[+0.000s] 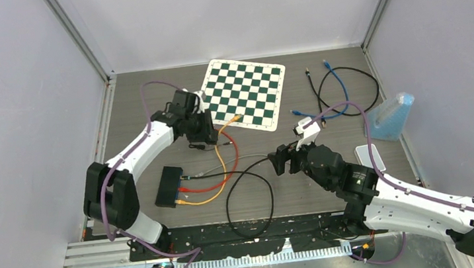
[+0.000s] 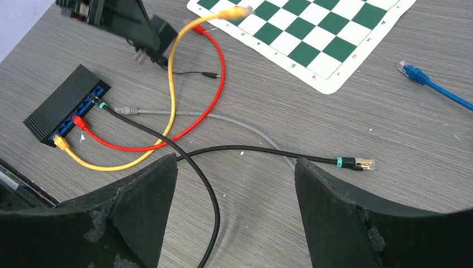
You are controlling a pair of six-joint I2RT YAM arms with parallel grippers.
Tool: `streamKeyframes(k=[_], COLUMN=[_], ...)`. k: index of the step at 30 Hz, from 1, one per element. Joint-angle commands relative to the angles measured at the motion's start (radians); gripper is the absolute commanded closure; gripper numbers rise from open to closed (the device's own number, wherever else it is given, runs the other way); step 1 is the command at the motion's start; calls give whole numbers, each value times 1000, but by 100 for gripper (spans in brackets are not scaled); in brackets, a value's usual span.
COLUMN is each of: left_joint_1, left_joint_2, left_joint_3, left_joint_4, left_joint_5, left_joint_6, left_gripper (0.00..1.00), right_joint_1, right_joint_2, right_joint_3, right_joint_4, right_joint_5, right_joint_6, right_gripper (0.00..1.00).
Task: Insert the plug into the switch port
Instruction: Pick up the connector from the center of the board.
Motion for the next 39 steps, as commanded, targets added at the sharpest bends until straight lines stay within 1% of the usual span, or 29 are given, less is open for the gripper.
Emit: streamKeyframes(k=[1,5,8,15,19,21,23,27,29,33,36,37,39], left_joint_1=[-60,-84,-95,-101,-105,-106,-105,-100,-78,-23,-16,-16,-18], left_joint_2=[-14,23,68,137,122,82,11,-127,-179,-229,-225,-213,-174], left_joint_3=[-50,-75,-72,-68,-59,-53,-34,34,66,148,192,200,194], left_joint_4=[98,146,160,213,212,188,123,-23,-73,-174,-207,-211,-188], left_joint_5=[83,118,130,187,196,160,76,-234,-340,-486,-547,-540,-478], left_joint_6=[-55,-90,-104,-141,-148,-146,-136,-75,-36,38,66,65,58], left_gripper=[87,87,83,78,85,85,85,88,89,88,88,88,88], right_joint_1=[-1,-1,-2,-1,-2,-2,-1,-2,-1,-2,-1,-1,-1], right_joint_2=[29,54,59,67,62,57,44,18,5,-19,-30,-35,-44], right_joint_3=[36,49,33,47,50,49,50,53,55,56,55,52,46], right_joint_4=[65,70,97,90,85,79,72,63,57,46,34,29,21], right_joint_5=[13,-6,-21,-21,-8,-11,-13,-5,-2,-2,-6,-9,-10], right_joint_6=[10,22,36,26,22,25,27,18,11,5,9,12,16], right_gripper=[16,16,17,17,17,17,17,17,17,17,17,17,17])
